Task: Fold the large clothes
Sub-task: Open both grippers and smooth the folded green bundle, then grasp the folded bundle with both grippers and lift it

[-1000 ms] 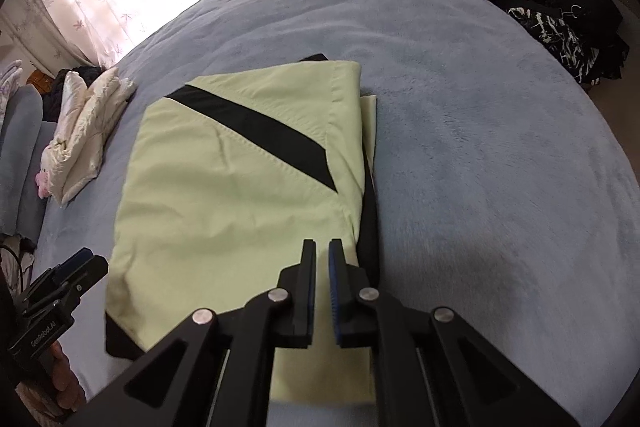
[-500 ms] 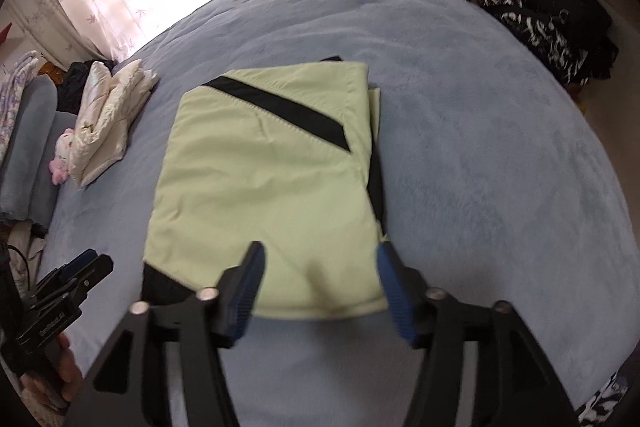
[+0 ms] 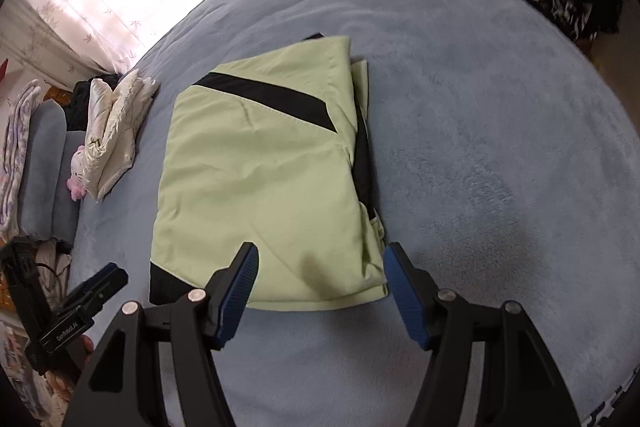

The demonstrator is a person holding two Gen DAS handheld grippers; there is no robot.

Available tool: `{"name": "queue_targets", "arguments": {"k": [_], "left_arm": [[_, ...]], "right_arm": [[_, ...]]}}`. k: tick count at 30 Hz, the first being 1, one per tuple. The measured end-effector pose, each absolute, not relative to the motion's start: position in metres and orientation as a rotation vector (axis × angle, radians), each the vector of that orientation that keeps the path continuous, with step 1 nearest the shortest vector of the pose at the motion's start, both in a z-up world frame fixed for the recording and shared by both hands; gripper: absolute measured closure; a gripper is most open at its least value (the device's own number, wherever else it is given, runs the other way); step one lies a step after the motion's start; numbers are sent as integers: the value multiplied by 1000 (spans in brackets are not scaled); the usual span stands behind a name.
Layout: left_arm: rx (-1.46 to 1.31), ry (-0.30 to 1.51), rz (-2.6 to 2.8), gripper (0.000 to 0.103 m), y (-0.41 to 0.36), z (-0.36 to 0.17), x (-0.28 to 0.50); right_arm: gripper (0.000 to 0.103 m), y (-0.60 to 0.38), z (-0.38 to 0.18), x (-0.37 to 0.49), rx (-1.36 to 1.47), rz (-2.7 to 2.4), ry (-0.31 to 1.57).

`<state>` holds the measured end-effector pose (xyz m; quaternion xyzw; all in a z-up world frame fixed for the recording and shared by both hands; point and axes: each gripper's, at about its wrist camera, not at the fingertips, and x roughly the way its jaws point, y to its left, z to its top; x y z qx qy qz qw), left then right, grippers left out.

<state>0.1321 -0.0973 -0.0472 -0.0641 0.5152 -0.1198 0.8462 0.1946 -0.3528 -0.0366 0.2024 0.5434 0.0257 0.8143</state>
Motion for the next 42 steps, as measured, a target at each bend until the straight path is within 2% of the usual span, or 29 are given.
{"name": "queue_targets", "arguments": {"k": [20, 38, 41, 42], "left_arm": [[-298, 1213, -332, 27, -100, -116, 188], [-311, 1224, -408, 2, -124, -142, 237], [-289, 1243, -392, 1, -130, -144, 241], [-277, 1247, -381, 1, -132, -144, 242]], "right_arm": [[38, -381, -101, 245, 587, 183, 1241], [39, -368, -136, 299, 752, 405, 1149], [47, -362, -136, 305, 729, 400, 1133], [56, -361, -136, 305, 716, 392, 1130]]}}
